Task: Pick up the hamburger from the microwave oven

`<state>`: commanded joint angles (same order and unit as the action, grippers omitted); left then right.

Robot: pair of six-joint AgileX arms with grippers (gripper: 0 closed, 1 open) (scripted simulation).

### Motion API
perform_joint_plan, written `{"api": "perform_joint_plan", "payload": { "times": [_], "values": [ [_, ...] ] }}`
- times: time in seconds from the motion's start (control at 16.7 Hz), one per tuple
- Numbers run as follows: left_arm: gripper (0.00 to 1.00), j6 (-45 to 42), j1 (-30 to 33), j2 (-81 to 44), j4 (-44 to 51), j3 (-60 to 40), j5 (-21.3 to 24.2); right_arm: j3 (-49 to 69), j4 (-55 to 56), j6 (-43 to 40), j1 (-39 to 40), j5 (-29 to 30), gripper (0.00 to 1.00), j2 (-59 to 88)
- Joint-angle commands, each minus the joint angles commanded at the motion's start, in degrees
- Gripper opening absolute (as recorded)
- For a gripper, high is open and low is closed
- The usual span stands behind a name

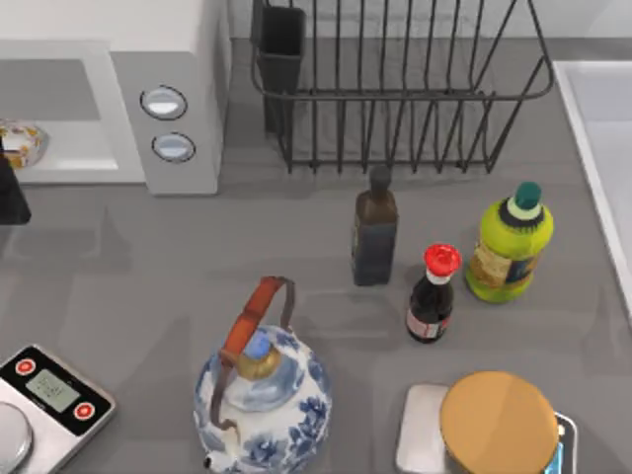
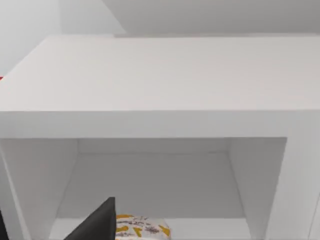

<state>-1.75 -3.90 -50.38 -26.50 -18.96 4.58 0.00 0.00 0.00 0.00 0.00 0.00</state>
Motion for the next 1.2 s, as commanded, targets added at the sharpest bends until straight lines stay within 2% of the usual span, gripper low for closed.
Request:
{"api": "perform_joint_plan", "payload": {
  "times": [0.42, 0.72, 0.96, 1.2],
  "values": [
    [1.0, -1.55, -3.33, -46.42, -22.48, -16.12, 3.95, 0.0, 0.0, 0.0, 0.0, 0.0, 1.0, 0.0],
    [1.0, -2.5, -5.3, -73.61, -35.21, -25.27, 6.25, 0.0, 0.0, 0.0, 0.0, 0.0, 1.0, 0.0],
    [1.0, -2.96, -6.31, -86.54, -41.56, -29.81, 7.38, 0.0, 0.0, 0.0, 0.0, 0.0, 1.0, 0.0],
    [1.0, -3.07, -6.55, -90.01, -43.32, -31.07, 7.68, 0.0, 0.0, 0.0, 0.0, 0.0, 1.0, 0.0]
  ]
}}
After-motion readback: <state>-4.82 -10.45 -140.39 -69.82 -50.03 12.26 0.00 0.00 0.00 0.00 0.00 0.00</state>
